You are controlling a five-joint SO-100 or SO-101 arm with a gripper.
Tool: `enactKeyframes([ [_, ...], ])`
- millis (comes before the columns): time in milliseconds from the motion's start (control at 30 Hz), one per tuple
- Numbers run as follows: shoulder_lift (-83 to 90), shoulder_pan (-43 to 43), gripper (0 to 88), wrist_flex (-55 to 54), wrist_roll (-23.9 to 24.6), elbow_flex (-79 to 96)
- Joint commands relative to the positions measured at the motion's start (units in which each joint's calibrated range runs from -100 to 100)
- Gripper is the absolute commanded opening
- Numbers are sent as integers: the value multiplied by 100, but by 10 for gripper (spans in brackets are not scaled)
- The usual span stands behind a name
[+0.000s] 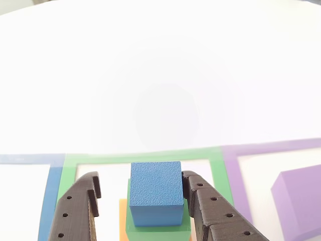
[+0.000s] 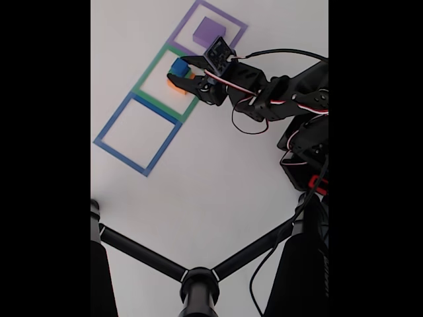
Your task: Tower of hanoi
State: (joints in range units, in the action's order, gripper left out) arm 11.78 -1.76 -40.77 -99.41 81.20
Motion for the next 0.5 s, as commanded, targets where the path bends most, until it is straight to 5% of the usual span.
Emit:
enactKeyframes([
  [0, 21, 3, 196, -166, -59, -11],
  [267, 724, -45, 207, 539, -59, -175],
  [467, 2121, -275, 199, 3478, -59, -1193],
])
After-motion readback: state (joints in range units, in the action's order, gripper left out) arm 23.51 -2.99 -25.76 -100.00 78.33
